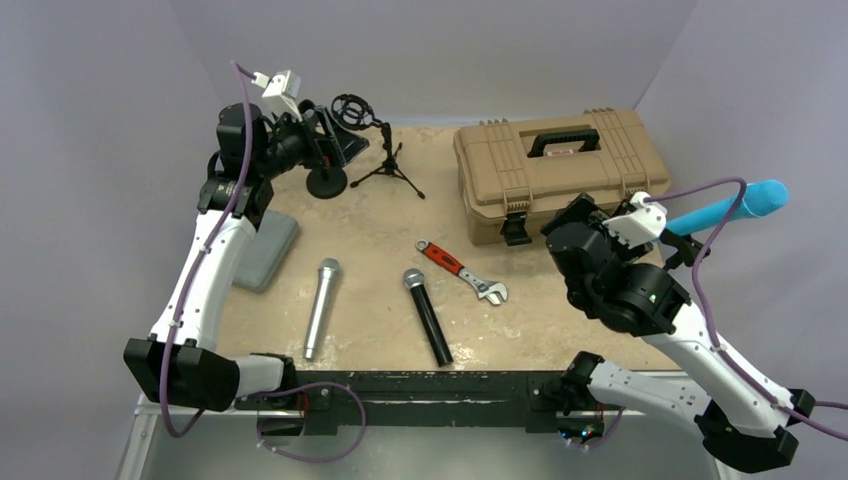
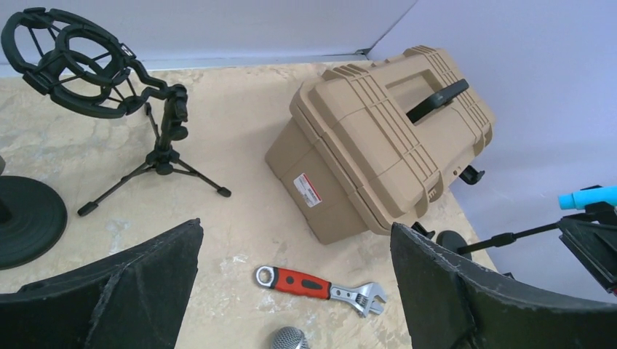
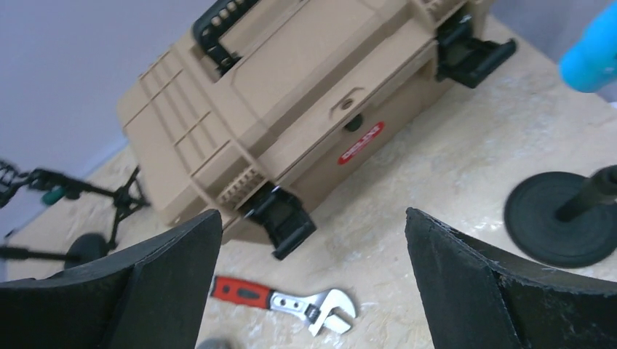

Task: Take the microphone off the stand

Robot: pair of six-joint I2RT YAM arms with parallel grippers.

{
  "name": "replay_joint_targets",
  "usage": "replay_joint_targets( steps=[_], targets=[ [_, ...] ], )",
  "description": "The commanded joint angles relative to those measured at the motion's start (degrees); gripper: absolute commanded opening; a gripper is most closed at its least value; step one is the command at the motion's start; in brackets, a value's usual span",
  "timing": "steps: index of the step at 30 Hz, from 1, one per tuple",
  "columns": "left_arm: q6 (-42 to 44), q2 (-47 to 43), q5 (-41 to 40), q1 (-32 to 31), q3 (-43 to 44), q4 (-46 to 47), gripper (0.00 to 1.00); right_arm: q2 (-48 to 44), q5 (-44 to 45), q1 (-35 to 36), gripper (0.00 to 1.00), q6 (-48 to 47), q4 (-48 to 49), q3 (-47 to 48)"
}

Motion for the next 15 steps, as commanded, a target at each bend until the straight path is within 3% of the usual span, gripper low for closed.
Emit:
replay_joint_targets(
  steps=[1,4,7,10,15],
  targets=[
    [-1.5,-2.5,2.5,-0.3,-1.1,4.2,0.97,2.0,14.8,-0.3,0.94,14.2,-10.6,1.6],
    [-1.5,-2.9,2.5,-0.4,-1.5,4.7,0.97,2.0,17.8,-0.3,0.93,12.2,-7.9,0.7],
    [-1.6,-2.7,2.4,-0.5,-1.7,4.8,0.97,2.2,18.5,-0.3,0.92,-3.5,4.9,-0.2],
    [-1.6,-2.6,2.2,-0.5,-1.9,4.9,0.97,2.0,19.2,-0.3,0.91,-13.3,12.8,0.1],
    [-1.7,-2.1,2.2,-0.6,-2.0,4.9,0.97,1.8,22.1,-0.3,0.91,-22.9,16.1,5.9]
  ],
)
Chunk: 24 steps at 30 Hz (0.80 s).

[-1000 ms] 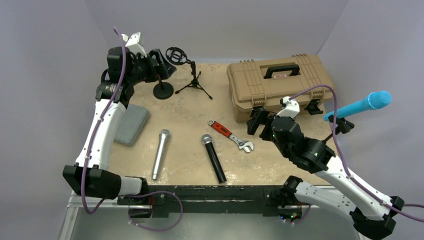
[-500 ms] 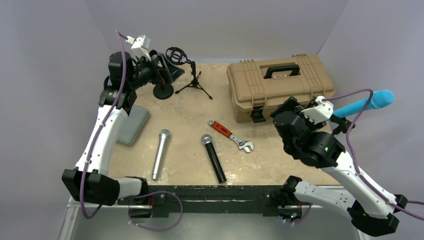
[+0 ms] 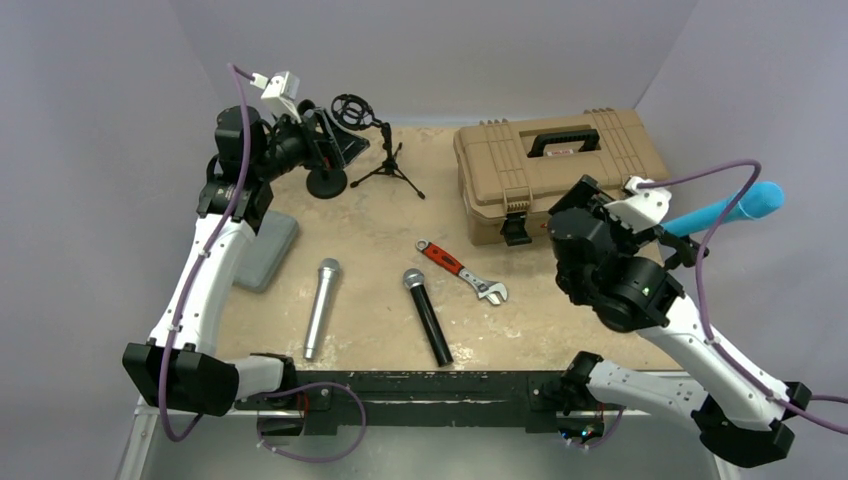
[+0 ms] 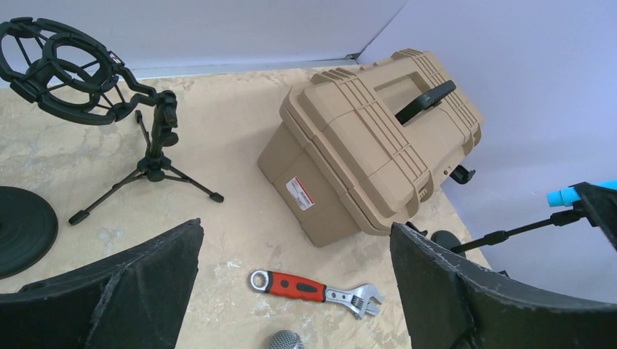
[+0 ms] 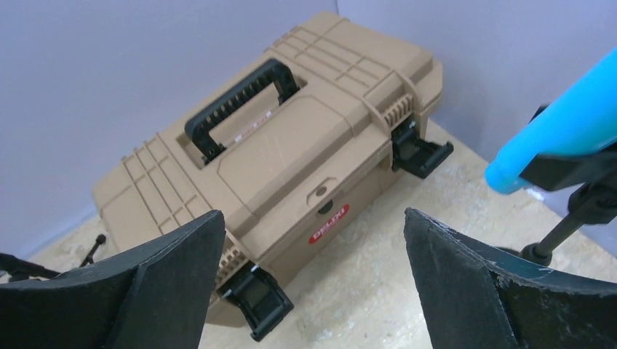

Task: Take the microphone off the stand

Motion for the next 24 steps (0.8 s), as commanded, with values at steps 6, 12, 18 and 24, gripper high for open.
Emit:
replay_joint_targets(
  steps=[6,12,18,24],
  targets=[
    [-1.0,0.1,1.0,-0.5,-0.3,2.6,0.97,-4.1,5.6,-0.2,0.9,-14.5,6.0,10.1],
    [-1.7,1.0,1.5,-0.5,-0.4,3.0,0.96,-9.9,5.3,-0.2,0.88,-27.5,16.0,8.4],
    [-1.8,1.0,1.7,-0.7,-0.5,3.2,0.96,-8.8,11.5,-0.3,0.89,-32.2,16.9,7.6],
    [-2.2,1.1,2.1,-0.7,-0.5,3.5,0.96,-6.4,15.5,-0.3,0.89,-31.4,19.2,4.5]
  ],
)
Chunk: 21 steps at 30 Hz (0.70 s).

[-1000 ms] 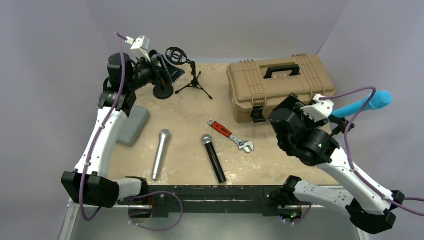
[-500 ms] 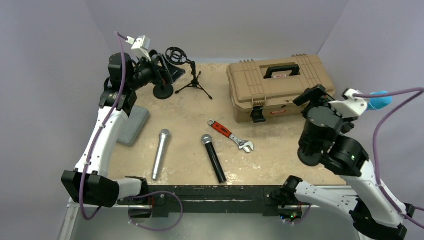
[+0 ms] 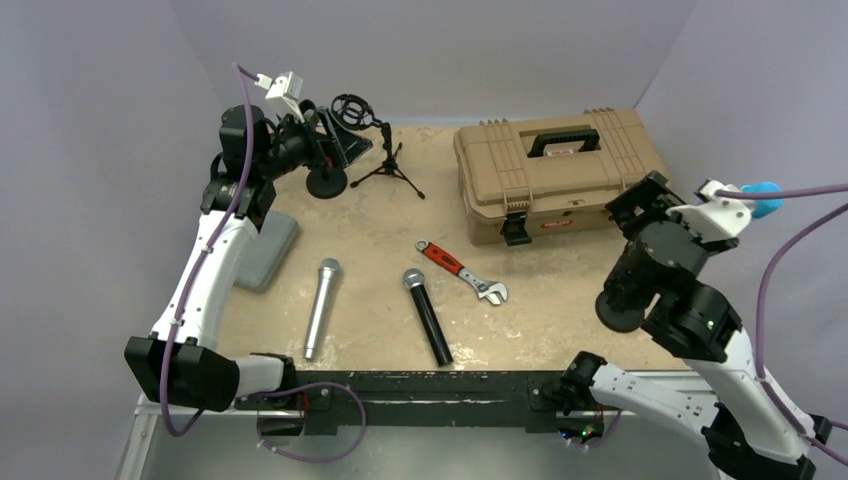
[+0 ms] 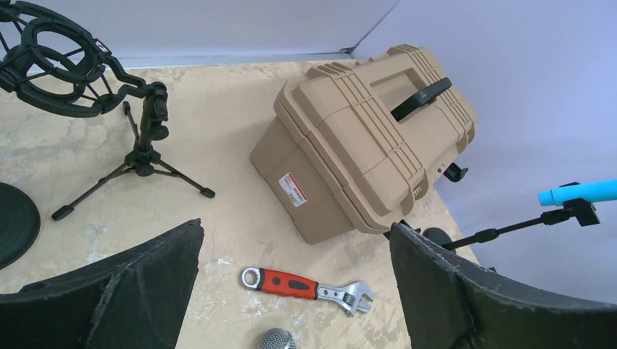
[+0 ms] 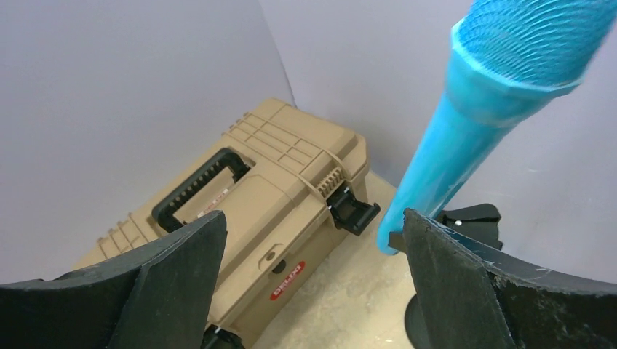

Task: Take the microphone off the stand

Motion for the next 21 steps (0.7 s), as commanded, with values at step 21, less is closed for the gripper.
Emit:
replay_joint_targets(
  steps=[21],
  targets=[
    [-0.8,0.3,1.6,-0.9,-0.4,2.8,0.96,11.5,3.5,-17.3,0.89,6.4,2.5,-5.8]
  ],
)
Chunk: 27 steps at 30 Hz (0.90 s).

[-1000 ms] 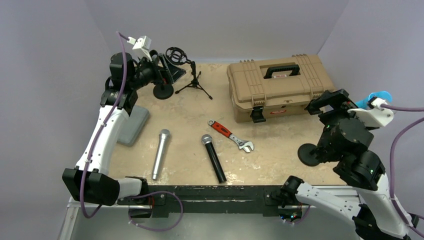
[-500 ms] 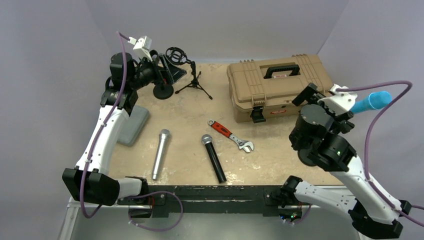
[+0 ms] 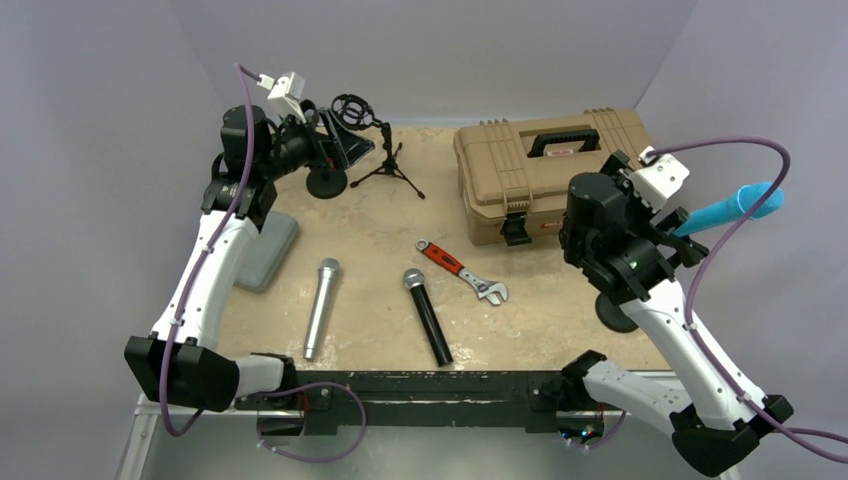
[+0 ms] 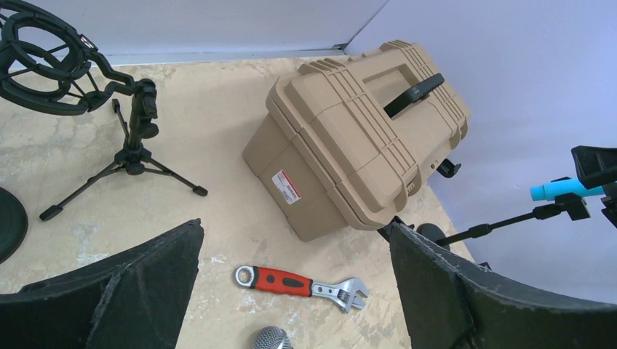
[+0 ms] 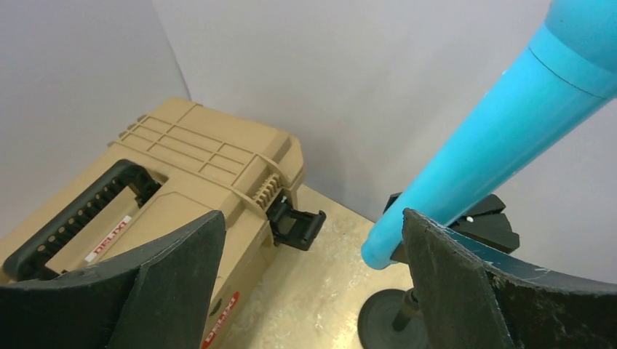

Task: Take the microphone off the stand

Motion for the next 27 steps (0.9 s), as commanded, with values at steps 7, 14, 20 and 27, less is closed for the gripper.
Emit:
replay_joint_targets(
  steps=[7,14,20,27],
  targets=[
    [-0.7,0.8,0.8,-0.5,-0.5,3.0,0.96,-2.9,3.6,-6.6,0.89,4.4,1.1,-1.3],
    [-1.5,0.5,1.0,-0.5,-0.4,2.9,0.96,1.6,4.2,-11.3,0.9,6.4,-0.3,4.2],
    [-3.3,-0.6,2.7,-0.5,-0.6,3.8,0.96,0.8,1.9,-11.9,0.9,5.4,0.3,5.4],
    [-4.3,-0.7,3.6,-0.5,-0.7,4.4,0.96,-3.0,-2.6,-11.9,0.89,0.9,1.0,5.0]
  ],
)
